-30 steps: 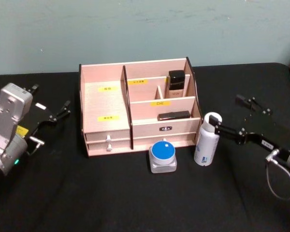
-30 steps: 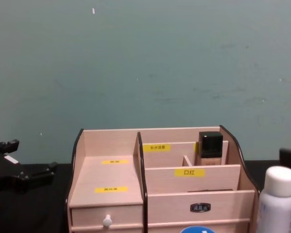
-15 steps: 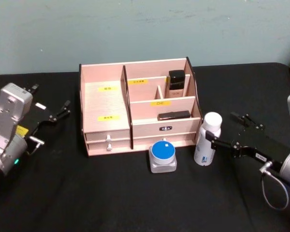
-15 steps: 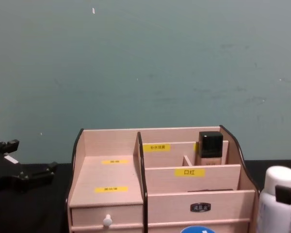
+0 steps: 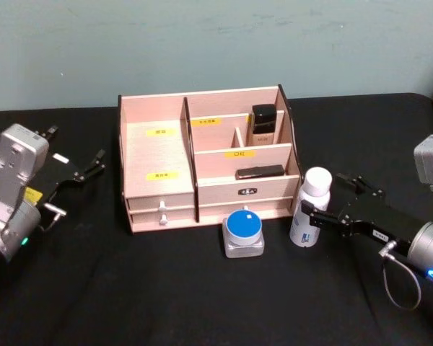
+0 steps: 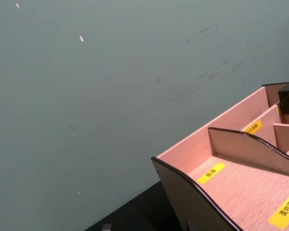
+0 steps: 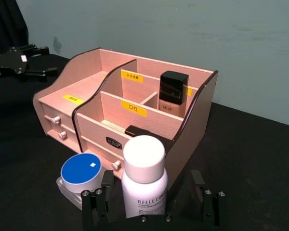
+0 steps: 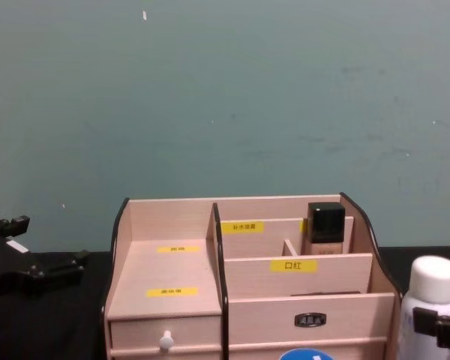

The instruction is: Pick up the facial cleanser and watermelon frost from the table and place them into the tiered storage box.

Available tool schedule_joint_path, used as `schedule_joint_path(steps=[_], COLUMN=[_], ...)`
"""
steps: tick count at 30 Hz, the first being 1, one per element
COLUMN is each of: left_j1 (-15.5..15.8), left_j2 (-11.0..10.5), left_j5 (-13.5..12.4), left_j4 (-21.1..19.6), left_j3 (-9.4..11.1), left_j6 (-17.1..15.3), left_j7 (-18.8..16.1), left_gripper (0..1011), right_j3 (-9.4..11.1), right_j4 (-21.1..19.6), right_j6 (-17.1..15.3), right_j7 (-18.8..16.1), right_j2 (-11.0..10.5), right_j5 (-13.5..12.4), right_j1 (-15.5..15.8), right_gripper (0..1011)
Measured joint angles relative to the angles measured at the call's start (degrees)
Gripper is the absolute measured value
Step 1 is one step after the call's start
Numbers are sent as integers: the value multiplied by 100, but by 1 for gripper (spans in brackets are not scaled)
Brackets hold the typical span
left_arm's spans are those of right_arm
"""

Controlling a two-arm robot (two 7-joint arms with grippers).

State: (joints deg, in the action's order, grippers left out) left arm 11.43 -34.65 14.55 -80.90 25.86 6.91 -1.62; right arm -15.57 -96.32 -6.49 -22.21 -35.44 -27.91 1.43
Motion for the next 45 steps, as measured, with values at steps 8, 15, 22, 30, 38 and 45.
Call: schedule_joint_path(steps=[8,15,22,30,38,45], left_j1=[0,0,0,0,0,0], left_j2=[0,0,0,0,0,0], left_j5=[0,0,0,0,0,0], left_j4=[0,0,0,0,0,0], left_j3=[0,0,0,0,0,0], left_j6=[0,0,0,0,0,0], left_j7=[0,0,0,0,0,0], left_gripper=[1010,1010,1009,1010,1010,1010], right_j3=[-99,-192,-265,-329,-363,-357], right_j4=[329,539,704,832,920,908], right_j6=[10,35,54,84,155,148], right_j7=[-162,-271,-334,-410,-487,-477], right_j2=[142,246,323,378,401,398], right_j5=[96,158,192,210,212,212], right_j1=[-270,-464,-598,-714,-785,-775], right_gripper=[1002,1002,1002,1002,1002,1002])
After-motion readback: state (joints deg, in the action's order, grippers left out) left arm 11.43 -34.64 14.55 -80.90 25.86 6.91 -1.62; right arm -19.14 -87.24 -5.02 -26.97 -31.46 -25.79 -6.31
